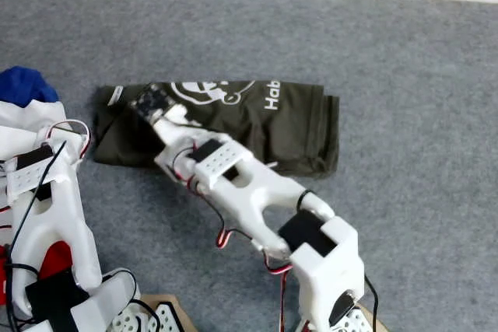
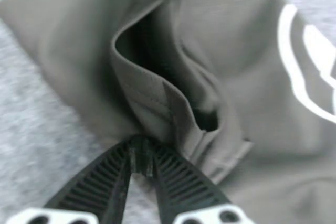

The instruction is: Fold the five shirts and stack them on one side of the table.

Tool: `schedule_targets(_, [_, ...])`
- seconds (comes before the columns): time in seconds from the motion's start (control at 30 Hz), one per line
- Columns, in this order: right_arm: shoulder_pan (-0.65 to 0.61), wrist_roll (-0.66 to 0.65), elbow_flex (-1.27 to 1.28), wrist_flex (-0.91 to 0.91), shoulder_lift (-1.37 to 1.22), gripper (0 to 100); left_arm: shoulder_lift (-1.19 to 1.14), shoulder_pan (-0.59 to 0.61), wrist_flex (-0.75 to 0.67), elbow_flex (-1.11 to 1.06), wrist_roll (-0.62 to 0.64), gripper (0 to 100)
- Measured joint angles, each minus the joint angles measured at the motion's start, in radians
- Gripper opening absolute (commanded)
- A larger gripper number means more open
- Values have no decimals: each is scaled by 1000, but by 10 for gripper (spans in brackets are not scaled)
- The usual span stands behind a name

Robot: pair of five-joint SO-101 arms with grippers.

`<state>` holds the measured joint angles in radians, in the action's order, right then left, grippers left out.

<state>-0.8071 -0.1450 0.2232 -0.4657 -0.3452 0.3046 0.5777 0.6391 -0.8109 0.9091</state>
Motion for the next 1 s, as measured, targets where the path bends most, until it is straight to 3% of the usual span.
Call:
schedule_targets(0.77, [129, 0, -80, -3, -69, 8, 0, 0, -3, -17, 0, 36])
schedule_targets(1.0, [132, 2, -80, -98, -20, 8, 0, 0, -3, -17, 0, 38])
